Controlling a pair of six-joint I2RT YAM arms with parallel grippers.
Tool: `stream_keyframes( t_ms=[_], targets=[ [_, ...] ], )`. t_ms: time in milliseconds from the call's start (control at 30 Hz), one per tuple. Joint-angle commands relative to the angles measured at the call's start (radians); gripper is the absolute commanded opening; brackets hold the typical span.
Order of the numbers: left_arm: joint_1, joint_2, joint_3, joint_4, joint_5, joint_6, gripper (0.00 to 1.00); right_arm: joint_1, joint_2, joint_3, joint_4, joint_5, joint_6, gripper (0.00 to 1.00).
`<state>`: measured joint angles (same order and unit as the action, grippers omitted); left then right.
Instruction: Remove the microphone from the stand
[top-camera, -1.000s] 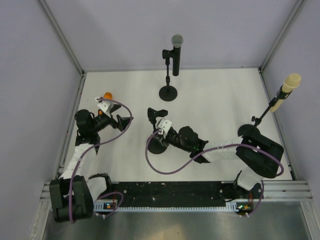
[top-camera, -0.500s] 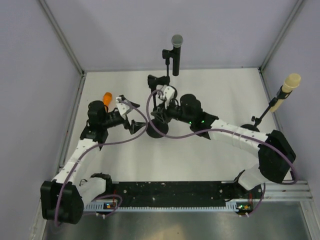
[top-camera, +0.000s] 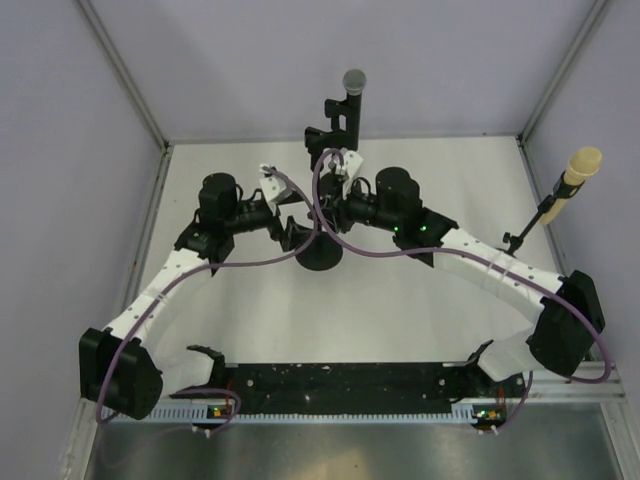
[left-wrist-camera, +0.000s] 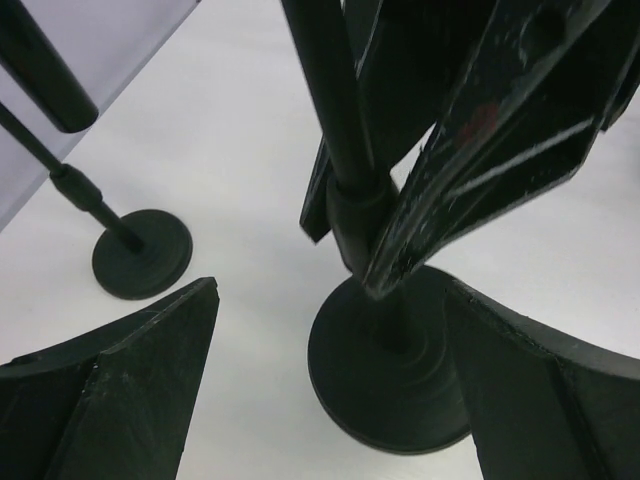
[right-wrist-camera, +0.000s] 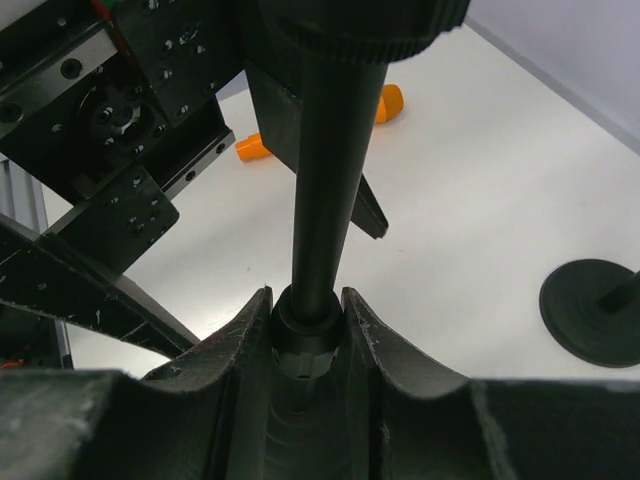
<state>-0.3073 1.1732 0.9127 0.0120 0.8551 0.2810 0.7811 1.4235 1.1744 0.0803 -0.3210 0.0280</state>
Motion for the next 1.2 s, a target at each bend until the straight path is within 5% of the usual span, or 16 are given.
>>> stream_keyframes(
  t_ms=[0,867,1000,1167],
  targets=[
    [-0.053,0.019,0.095,-0.007,-0.013,-0.106,0.99,-0.011,-0.078,0.044,0.099,-0.021,0.052,0.00],
    [-0.130,0.094,0.083,0.065,-0.131,-0.221,0.79,-0.085,-0.072,0.057,0.138,-0.041,0.270,0.00],
    [-0.136,0.108,0.094,0.066,-0.131,-0.232,0.63,-0.086,-0.075,0.053,0.144,-0.041,0.270,0.00],
    [-0.139,0.111,0.092,0.075,-0.120,-0.255,0.26,-0.085,-0.081,0.028,0.162,-0.038,0.263,0.00]
  ],
)
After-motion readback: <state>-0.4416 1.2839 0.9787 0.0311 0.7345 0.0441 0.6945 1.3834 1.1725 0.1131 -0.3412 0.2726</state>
